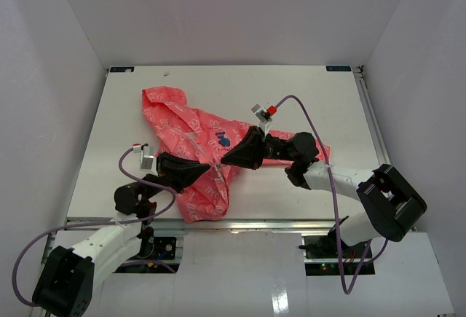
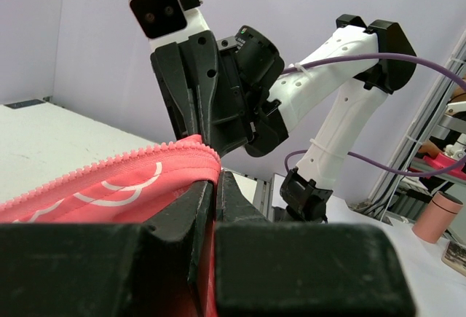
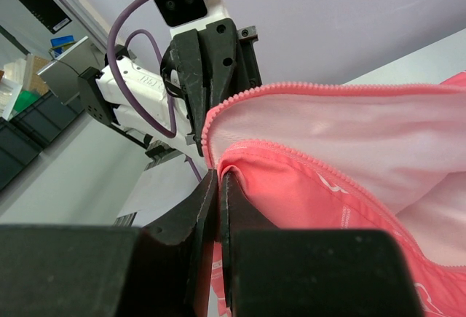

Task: Zip up the jacket

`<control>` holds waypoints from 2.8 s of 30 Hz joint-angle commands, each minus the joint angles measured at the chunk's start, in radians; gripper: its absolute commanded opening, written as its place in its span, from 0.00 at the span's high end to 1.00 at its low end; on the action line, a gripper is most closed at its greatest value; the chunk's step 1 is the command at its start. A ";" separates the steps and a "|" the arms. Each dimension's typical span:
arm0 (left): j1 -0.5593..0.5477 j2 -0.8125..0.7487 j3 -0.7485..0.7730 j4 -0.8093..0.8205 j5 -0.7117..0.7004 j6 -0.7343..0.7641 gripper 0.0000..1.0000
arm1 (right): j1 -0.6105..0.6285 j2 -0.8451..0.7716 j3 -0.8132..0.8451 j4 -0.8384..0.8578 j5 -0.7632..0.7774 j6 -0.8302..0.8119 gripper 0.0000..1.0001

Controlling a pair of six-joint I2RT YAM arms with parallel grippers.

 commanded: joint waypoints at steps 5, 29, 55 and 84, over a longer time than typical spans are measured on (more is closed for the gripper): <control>-0.003 -0.033 0.023 0.269 -0.013 0.019 1.00 | 0.006 0.003 0.021 0.599 0.017 -0.002 0.92; -0.002 0.046 0.006 0.369 -0.010 -0.014 1.00 | 0.019 0.011 0.034 0.599 0.024 -0.004 0.92; -0.003 0.002 0.001 0.311 -0.014 0.009 1.00 | 0.018 0.002 0.037 0.597 0.023 -0.007 0.92; -0.003 -0.036 -0.001 0.242 -0.022 0.042 1.00 | 0.018 -0.014 0.048 0.597 0.018 -0.007 0.92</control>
